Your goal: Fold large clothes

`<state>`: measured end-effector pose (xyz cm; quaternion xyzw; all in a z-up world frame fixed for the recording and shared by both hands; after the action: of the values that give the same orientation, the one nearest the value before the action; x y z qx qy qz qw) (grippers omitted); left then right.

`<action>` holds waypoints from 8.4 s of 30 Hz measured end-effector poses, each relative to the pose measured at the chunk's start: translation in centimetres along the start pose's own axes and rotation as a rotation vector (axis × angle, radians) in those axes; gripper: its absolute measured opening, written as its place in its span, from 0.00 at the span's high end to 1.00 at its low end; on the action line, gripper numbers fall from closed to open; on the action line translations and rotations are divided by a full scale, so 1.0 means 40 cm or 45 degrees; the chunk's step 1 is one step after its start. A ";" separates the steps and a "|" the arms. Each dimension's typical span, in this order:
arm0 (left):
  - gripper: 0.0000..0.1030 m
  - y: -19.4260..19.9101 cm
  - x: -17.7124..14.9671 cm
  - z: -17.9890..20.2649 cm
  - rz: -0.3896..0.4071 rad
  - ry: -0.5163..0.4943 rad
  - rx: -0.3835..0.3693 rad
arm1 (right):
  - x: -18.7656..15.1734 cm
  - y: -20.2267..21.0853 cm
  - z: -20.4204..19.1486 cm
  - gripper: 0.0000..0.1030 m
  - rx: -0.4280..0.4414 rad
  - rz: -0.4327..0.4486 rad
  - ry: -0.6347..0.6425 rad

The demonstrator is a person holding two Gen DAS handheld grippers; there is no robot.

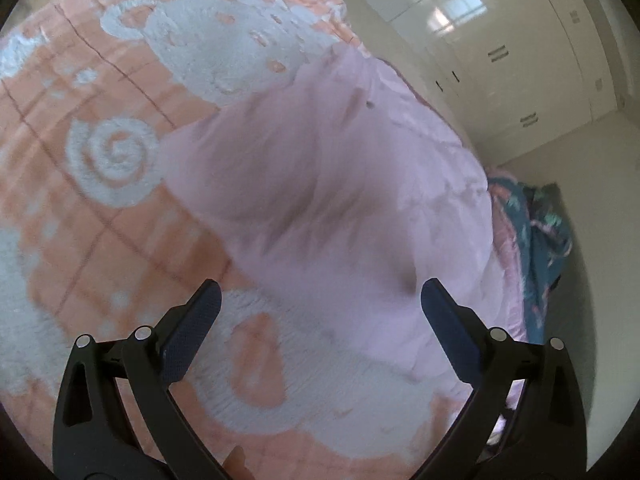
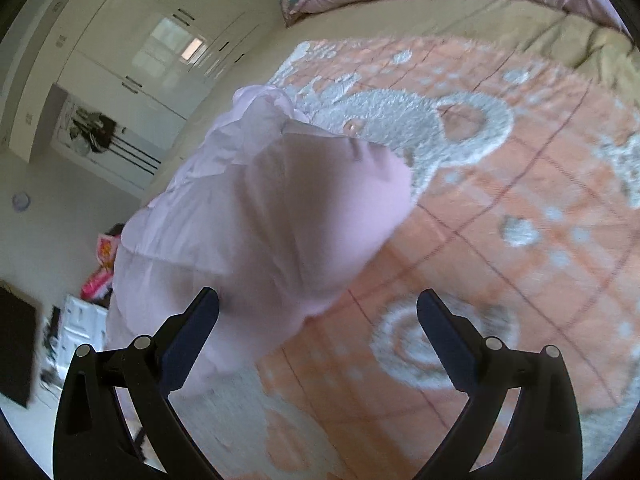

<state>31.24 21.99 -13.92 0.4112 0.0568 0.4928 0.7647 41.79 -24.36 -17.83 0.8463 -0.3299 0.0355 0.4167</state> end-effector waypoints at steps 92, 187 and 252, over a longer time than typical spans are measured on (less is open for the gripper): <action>0.61 0.295 -0.230 -0.049 0.151 -0.517 0.205 | -0.280 0.236 -0.048 0.53 -0.047 -0.043 0.623; 0.09 0.615 -0.618 0.101 0.214 -0.938 0.096 | -0.658 0.709 -0.187 0.04 0.060 0.147 1.020; 0.09 0.634 -0.609 0.097 0.246 -0.972 0.146 | -0.662 0.711 -0.184 0.04 0.052 0.152 1.029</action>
<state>2.84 4.74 -1.75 0.6102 -0.2432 0.3701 0.6569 6.00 -17.35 -2.51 0.7518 -0.1873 0.3959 0.4930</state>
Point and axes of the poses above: each gripper's, at about its wrist camera, not at the fingertips, and y roughly against the way its jaws point, z to its right, x to its top, the point moved 7 cm from there along -y, roughly the way its jaws point, and after that the axes turned 1 degree about -y, right-handed, at the moved point
